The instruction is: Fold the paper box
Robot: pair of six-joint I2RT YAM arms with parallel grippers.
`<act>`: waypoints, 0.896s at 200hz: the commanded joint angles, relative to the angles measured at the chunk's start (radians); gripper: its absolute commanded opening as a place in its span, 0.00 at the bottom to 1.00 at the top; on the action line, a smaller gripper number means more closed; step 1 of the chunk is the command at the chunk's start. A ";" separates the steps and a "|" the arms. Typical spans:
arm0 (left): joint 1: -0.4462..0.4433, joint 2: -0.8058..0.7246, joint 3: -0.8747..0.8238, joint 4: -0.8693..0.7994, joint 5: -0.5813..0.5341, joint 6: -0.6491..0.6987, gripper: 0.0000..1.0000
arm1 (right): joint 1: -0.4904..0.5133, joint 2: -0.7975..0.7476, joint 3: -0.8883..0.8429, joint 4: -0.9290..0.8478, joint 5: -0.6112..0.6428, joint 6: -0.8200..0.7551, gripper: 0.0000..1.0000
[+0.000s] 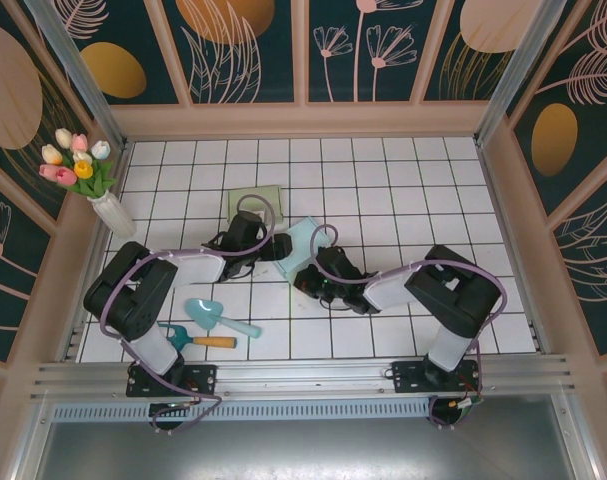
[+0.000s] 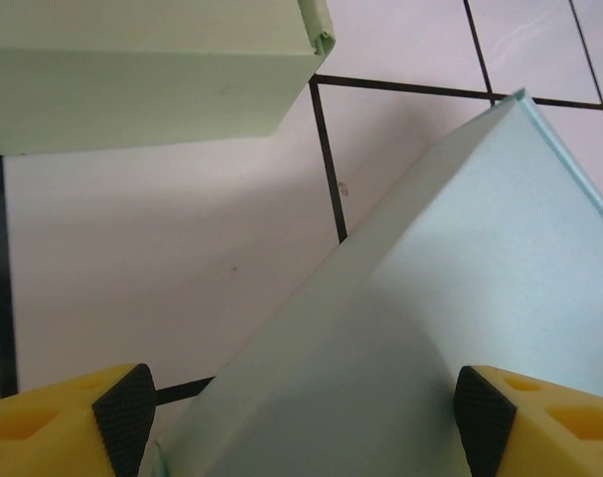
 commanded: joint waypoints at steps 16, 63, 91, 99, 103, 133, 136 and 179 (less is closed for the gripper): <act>0.004 0.019 -0.054 0.070 0.047 -0.058 0.80 | 0.007 0.038 0.031 0.037 -0.015 0.005 0.00; 0.003 -0.007 -0.165 0.209 0.122 -0.145 0.75 | -0.004 0.020 0.028 0.027 0.002 0.003 0.00; -0.002 -0.074 -0.229 0.269 0.154 -0.200 0.74 | -0.010 0.006 0.041 -0.005 0.023 -0.009 0.00; -0.005 -0.099 -0.238 0.269 0.158 -0.206 0.74 | -0.011 0.001 0.042 -0.016 0.031 -0.012 0.00; -0.009 -0.111 -0.242 0.267 0.158 -0.208 0.74 | -0.012 -0.002 0.043 -0.021 0.035 -0.016 0.00; -0.062 -0.167 -0.243 0.243 0.156 -0.227 0.74 | -0.015 -0.011 0.037 -0.021 0.035 -0.020 0.00; -0.069 -0.169 -0.242 0.242 0.155 -0.229 0.74 | -0.015 -0.011 0.037 -0.017 0.031 -0.019 0.00; -0.180 -0.144 -0.248 0.269 0.101 -0.282 0.72 | -0.011 0.000 0.020 0.103 -0.057 0.013 0.00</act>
